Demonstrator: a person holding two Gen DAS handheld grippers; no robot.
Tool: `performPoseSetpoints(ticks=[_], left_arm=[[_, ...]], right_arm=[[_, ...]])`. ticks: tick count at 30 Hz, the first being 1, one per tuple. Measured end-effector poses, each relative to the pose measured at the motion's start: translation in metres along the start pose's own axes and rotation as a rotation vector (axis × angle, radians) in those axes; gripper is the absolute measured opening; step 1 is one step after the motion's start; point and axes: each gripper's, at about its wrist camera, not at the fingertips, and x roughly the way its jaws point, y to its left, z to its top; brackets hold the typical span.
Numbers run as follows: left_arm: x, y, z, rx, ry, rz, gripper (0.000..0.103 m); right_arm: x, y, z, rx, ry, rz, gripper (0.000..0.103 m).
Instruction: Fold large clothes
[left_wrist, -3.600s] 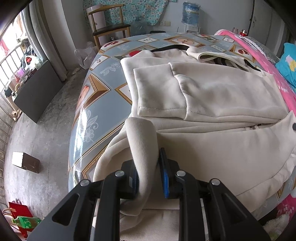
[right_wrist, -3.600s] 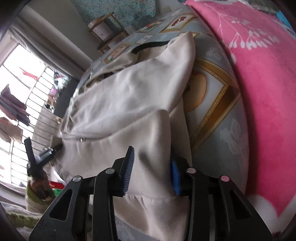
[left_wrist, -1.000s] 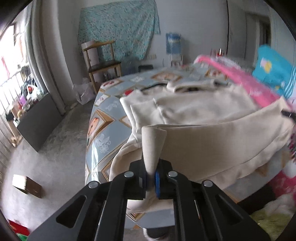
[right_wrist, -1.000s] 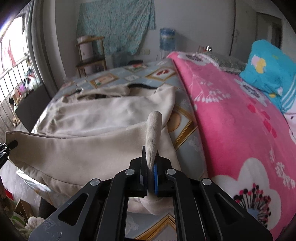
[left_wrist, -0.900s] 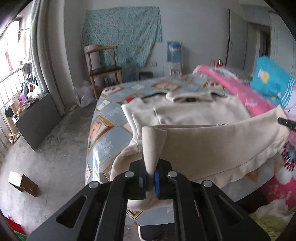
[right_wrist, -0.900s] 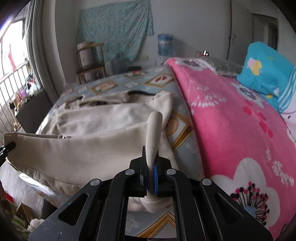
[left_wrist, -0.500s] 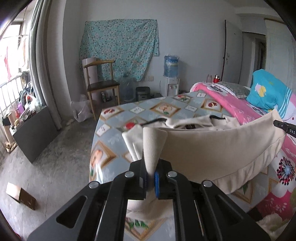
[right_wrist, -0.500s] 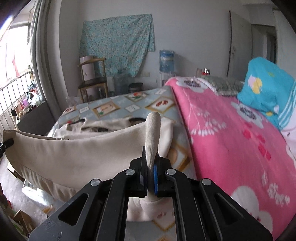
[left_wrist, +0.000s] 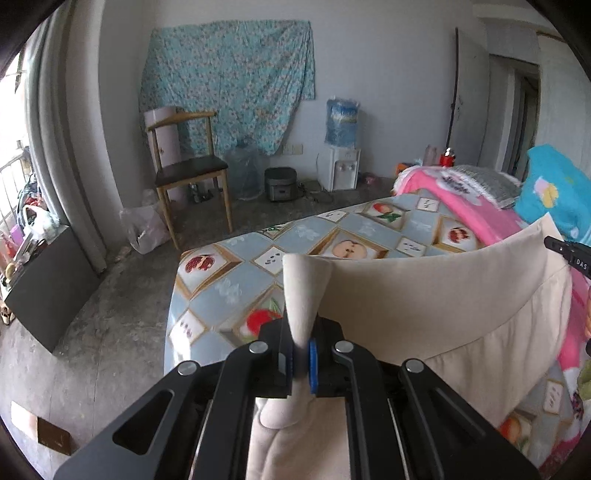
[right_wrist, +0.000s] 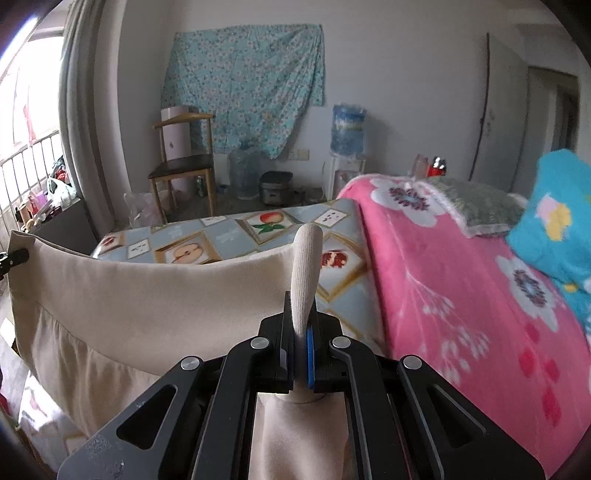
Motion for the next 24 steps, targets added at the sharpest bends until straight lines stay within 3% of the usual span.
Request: performPoseSetpoints(ticks=[4, 11, 13, 15, 19, 22, 24], left_arm=[[0.071, 0.010, 0.013, 0.004, 0.112, 0.012, 0.006], [0.164, 0.024, -0.021, -0.026, 0.322, 0.026, 0.011], [0.171, 0.028, -0.026, -0.039, 0.328, 0.022, 0.018], [0.164, 0.041, -0.021, -0.072, 0.321, 0.047, 0.025], [0.119, 0.078, -0.009, -0.169, 0.227, 0.117, 0.024], [0.070, 0.077, -0.015, -0.173, 0.171, 0.065, 0.024], [0.043, 0.061, -0.033, -0.143, 0.177, -0.004, 0.024]], right_arm=[[0.075, -0.003, 0.012, -0.006, 0.085, 0.014, 0.004], [0.169, 0.005, -0.022, -0.071, 0.280, -0.008, 0.006], [0.176, 0.003, -0.028, -0.077, 0.320, -0.009, 0.016], [0.175, -0.004, -0.026, -0.074, 0.335, -0.032, 0.029], [0.122, -0.034, -0.009, 0.007, 0.258, -0.059, 0.031], [0.068, -0.039, -0.008, 0.002, 0.178, -0.056, 0.031], [0.028, -0.033, -0.025, -0.009, 0.166, 0.031, 0.030]])
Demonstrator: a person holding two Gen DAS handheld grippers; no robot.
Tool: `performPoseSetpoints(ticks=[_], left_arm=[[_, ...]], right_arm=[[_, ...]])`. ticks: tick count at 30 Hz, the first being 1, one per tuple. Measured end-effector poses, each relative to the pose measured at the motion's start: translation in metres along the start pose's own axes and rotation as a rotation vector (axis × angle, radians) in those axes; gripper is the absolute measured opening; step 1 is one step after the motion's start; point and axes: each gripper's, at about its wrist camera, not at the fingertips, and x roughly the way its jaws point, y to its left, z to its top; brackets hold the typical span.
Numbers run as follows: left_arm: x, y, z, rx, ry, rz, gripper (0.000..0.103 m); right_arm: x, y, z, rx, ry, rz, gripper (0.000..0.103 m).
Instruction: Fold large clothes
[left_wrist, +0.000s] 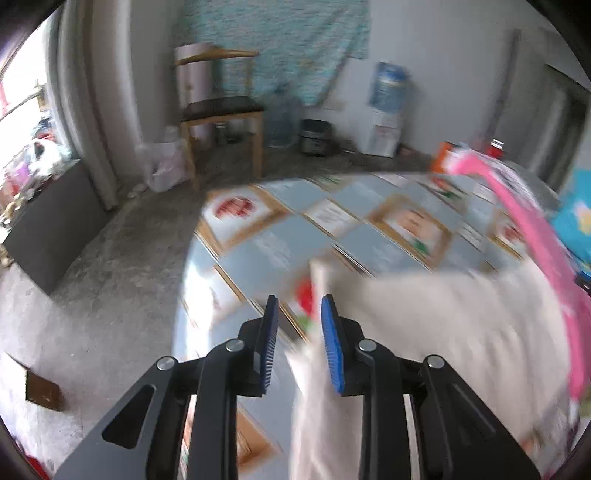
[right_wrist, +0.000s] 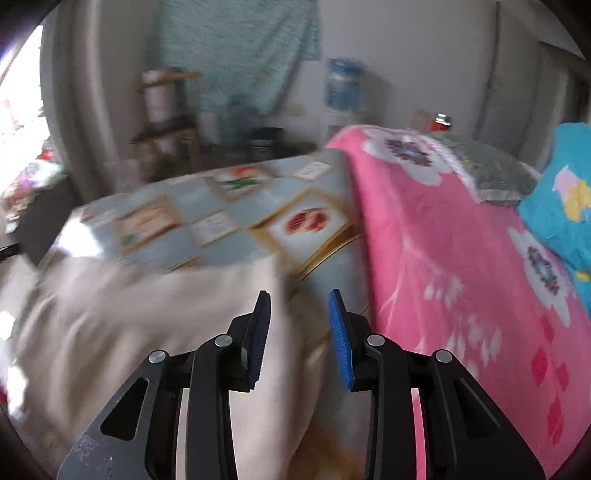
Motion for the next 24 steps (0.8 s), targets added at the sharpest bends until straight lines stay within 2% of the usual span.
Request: performPoseSetpoints(ticks=[2, 4, 6, 8, 9, 11, 12, 14, 15, 18, 21, 22, 24], left_arm=[[-0.013, -0.015, -0.030, 0.031, 0.030, -0.064, 0.024], [-0.017, -0.029, -0.060, 0.053, 0.062, -0.089, 0.024], [-0.009, -0.036, -0.092, 0.068, 0.106, -0.054, 0.024], [0.005, -0.032, -0.112, 0.047, 0.151, -0.018, 0.024], [0.007, -0.026, -0.117, 0.011, 0.134, -0.048, 0.025], [0.005, -0.018, -0.118, -0.023, 0.124, -0.070, 0.025], [0.002, -0.017, -0.115, -0.030, 0.121, -0.054, 0.025], [-0.008, -0.018, -0.109, -0.016, 0.110, -0.037, 0.024], [-0.013, -0.021, -0.103, -0.007, 0.093, -0.035, 0.024], [-0.014, -0.041, -0.076, 0.031, 0.048, -0.059, 0.024], [0.010, -0.075, -0.042, 0.078, 0.044, -0.113, 0.025], [0.024, -0.084, -0.032, 0.080, 0.050, -0.105, 0.025], [0.055, -0.096, -0.018, 0.116, 0.065, -0.031, 0.025]], right_arm=[[-0.025, 0.015, -0.030, -0.050, 0.019, 0.084, 0.028], [-0.038, 0.032, -0.067, -0.107, 0.076, 0.146, 0.025], [-0.037, 0.040, -0.094, -0.133, 0.141, 0.180, 0.019], [-0.021, 0.040, -0.122, -0.146, 0.224, 0.149, 0.018], [-0.015, 0.035, -0.130, -0.130, 0.219, 0.167, 0.018], [-0.015, 0.024, -0.127, -0.073, 0.227, 0.212, 0.018], [-0.017, 0.021, -0.123, -0.053, 0.241, 0.216, 0.018], [-0.028, 0.027, -0.112, -0.115, 0.240, 0.130, 0.018], [-0.033, 0.030, -0.105, -0.144, 0.229, 0.106, 0.018], [-0.040, 0.038, -0.069, -0.133, 0.146, 0.136, 0.022], [-0.013, 0.054, -0.034, -0.160, 0.097, 0.084, 0.024], [0.009, 0.057, -0.022, -0.158, 0.107, 0.080, 0.024], [0.047, 0.060, -0.011, -0.150, 0.155, 0.028, 0.023]])
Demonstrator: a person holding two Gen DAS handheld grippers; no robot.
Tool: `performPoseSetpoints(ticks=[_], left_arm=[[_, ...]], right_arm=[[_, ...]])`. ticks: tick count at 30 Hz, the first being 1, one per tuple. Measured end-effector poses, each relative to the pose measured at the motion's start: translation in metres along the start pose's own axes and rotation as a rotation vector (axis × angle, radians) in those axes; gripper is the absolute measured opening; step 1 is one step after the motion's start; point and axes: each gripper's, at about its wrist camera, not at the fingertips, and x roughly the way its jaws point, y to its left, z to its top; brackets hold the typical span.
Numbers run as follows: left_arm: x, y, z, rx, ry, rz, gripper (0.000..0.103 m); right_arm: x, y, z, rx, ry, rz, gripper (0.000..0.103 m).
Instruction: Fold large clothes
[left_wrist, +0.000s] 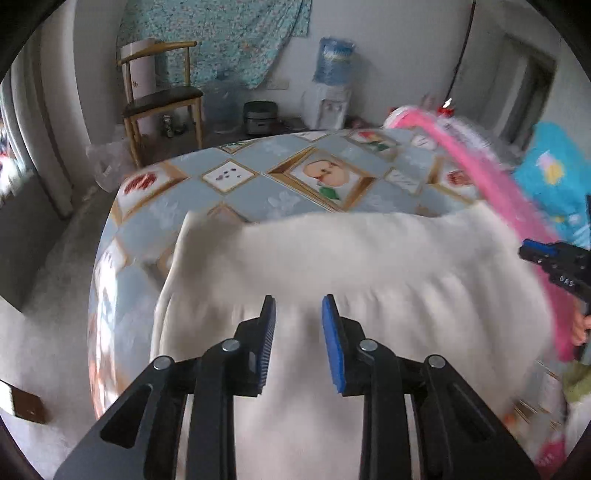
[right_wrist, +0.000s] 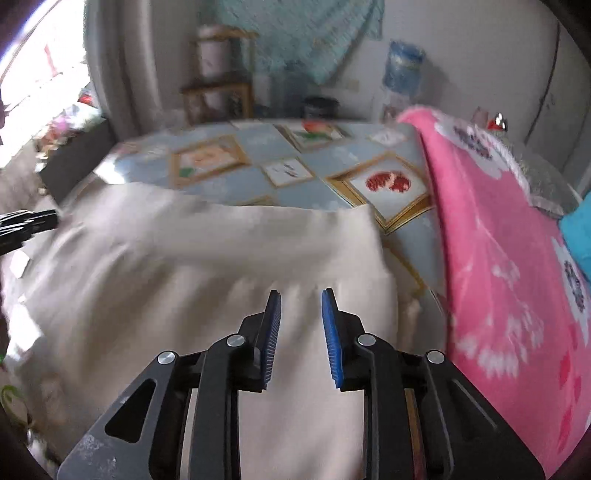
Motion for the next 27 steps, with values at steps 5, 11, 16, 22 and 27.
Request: performPoseSetpoints(ticks=[5, 11, 16, 22, 27], left_arm=[[0.045, 0.028, 0.004, -0.097, 0.069, -0.014, 0.025], [0.017, -0.024, 0.020, 0.016, 0.000, -0.035, 0.026], [0.036, -0.097, 0.016, 0.176, 0.060, -0.044, 0.030], [0.026, -0.085, 0.008, 0.106, 0.069, -0.063, 0.030], [-0.007, -0.093, -0.020, 0.110, 0.068, -0.168, 0.036]], right_arm=[[0.038, -0.030, -0.011, 0.060, 0.113, -0.004, 0.017], [-0.003, 0.004, 0.018, 0.051, 0.035, 0.100, 0.020], [0.007, 0.093, 0.033, -0.063, 0.023, 0.300, 0.020], [0.027, 0.104, 0.012, -0.028, 0.105, 0.269, 0.020], [-0.023, 0.117, -0.012, -0.076, 0.039, 0.365, 0.030]])
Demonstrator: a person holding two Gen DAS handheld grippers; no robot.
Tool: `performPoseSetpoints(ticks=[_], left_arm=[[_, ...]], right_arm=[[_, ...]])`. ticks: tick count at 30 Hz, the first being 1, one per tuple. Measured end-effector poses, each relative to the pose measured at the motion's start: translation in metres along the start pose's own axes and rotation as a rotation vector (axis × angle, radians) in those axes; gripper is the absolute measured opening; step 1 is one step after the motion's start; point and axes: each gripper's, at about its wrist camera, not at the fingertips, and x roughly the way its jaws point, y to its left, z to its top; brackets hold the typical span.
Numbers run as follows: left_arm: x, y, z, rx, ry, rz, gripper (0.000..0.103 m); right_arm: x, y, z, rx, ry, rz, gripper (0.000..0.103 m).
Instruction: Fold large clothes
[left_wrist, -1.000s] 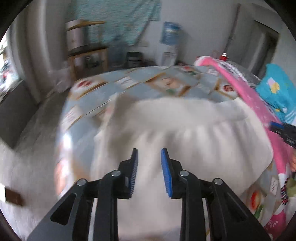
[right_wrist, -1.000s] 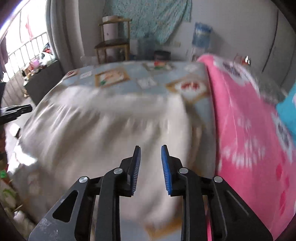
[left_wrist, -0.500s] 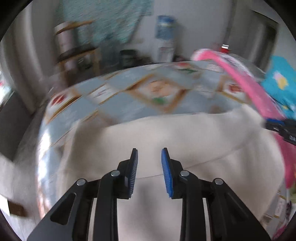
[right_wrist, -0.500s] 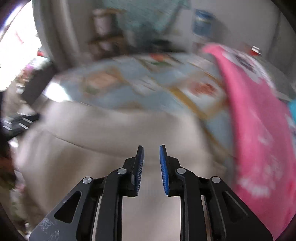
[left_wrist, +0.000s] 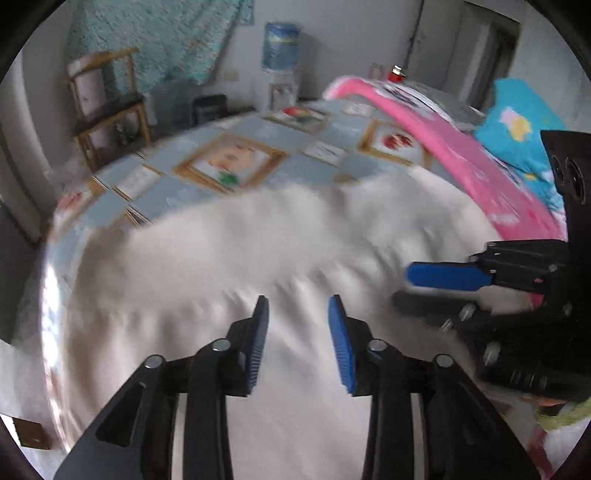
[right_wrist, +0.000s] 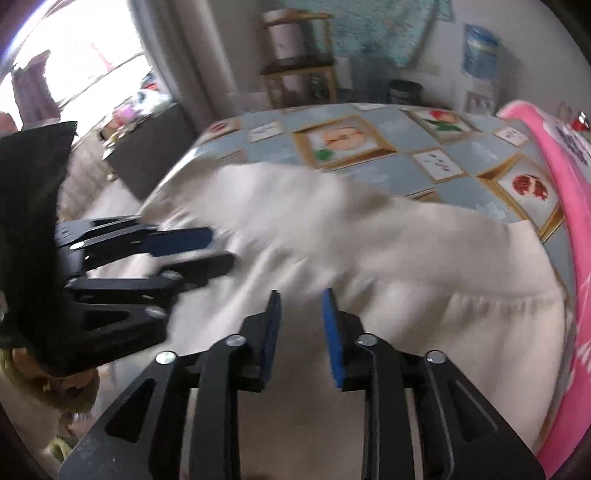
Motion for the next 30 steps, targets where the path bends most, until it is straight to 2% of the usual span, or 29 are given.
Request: performPoseSetpoints(ticks=[1, 2, 4, 5, 7, 8, 9, 10, 12, 14, 15, 16, 17, 19, 21, 22, 23, 25, 26, 28, 30], left_arm=[[0.008, -0.004, -0.004, -0.001, 0.022, 0.003, 0.034], [0.021, -0.005, -0.012, -0.007, 0.060, 0.045, 0.034], [0.024, -0.007, -0.022, 0.008, 0.027, 0.069, 0.037], [0.021, -0.008, -0.026, 0.009, 0.035, 0.068, 0.037], [0.007, -0.001, -0.032, -0.037, 0.029, 0.046, 0.037], [-0.006, 0.002, -0.038, -0.054, 0.002, 0.031, 0.037], [-0.019, 0.006, -0.045, -0.058, -0.027, 0.035, 0.038], [-0.027, 0.010, -0.051, -0.062, -0.043, 0.046, 0.043], [-0.035, 0.023, -0.069, -0.089, -0.056, 0.078, 0.051], [-0.026, 0.036, -0.082, -0.114, -0.016, 0.102, 0.052], [-0.024, 0.040, -0.084, -0.126, -0.018, 0.082, 0.052], [-0.028, 0.042, -0.085, -0.140, -0.045, 0.071, 0.052], [-0.032, 0.041, -0.084, -0.150, -0.042, 0.083, 0.052], [-0.052, 0.041, -0.082, -0.158, -0.096, 0.073, 0.053], [-0.073, 0.048, -0.090, -0.176, -0.175, 0.095, 0.062], [-0.076, 0.055, -0.094, -0.200, -0.187, 0.112, 0.070], [-0.073, 0.064, -0.097, -0.236, -0.179, 0.124, 0.073], [-0.048, 0.087, -0.105, -0.332, -0.070, 0.121, 0.073], [-0.044, 0.090, -0.108, -0.334, -0.076, 0.106, 0.073], [-0.050, 0.082, -0.106, -0.304, -0.087, 0.140, 0.074], [-0.060, 0.076, -0.106, -0.305, -0.100, 0.122, 0.074]], right_arm=[[0.004, 0.008, -0.005, -0.016, 0.012, 0.004, 0.027], [0.015, 0.014, -0.013, -0.030, 0.037, -0.015, 0.026], [0.034, 0.013, -0.026, -0.009, 0.084, -0.056, 0.027], [0.031, 0.008, -0.031, 0.027, 0.063, -0.034, 0.027], [0.013, 0.003, -0.038, 0.086, 0.054, -0.046, 0.029], [0.002, 0.002, -0.043, 0.096, 0.029, -0.045, 0.032], [-0.013, 0.001, -0.049, 0.095, -0.006, -0.051, 0.039], [-0.030, -0.001, -0.061, 0.086, -0.047, -0.098, 0.047], [-0.045, -0.007, -0.079, 0.072, -0.080, -0.199, 0.051], [-0.041, -0.023, -0.097, 0.102, -0.047, -0.273, 0.052], [-0.033, -0.033, -0.104, 0.134, -0.018, -0.282, 0.052], [-0.029, -0.040, -0.111, 0.167, -0.009, -0.254, 0.052], [-0.034, -0.043, -0.112, 0.197, -0.024, -0.239, 0.052], [-0.054, -0.042, -0.109, 0.222, -0.059, -0.248, 0.054], [-0.080, -0.043, -0.113, 0.241, -0.140, -0.265, 0.057], [-0.087, -0.047, -0.119, 0.265, -0.161, -0.293, 0.058], [-0.085, -0.053, -0.120, 0.286, -0.157, -0.302, 0.059], [-0.063, -0.074, -0.136, 0.364, -0.068, -0.292, 0.059], [-0.049, -0.081, -0.141, 0.397, -0.022, -0.281, 0.059], [-0.054, -0.075, -0.144, 0.384, -0.048, -0.300, 0.059], [-0.068, -0.065, -0.144, 0.402, -0.075, -0.275, 0.059]])
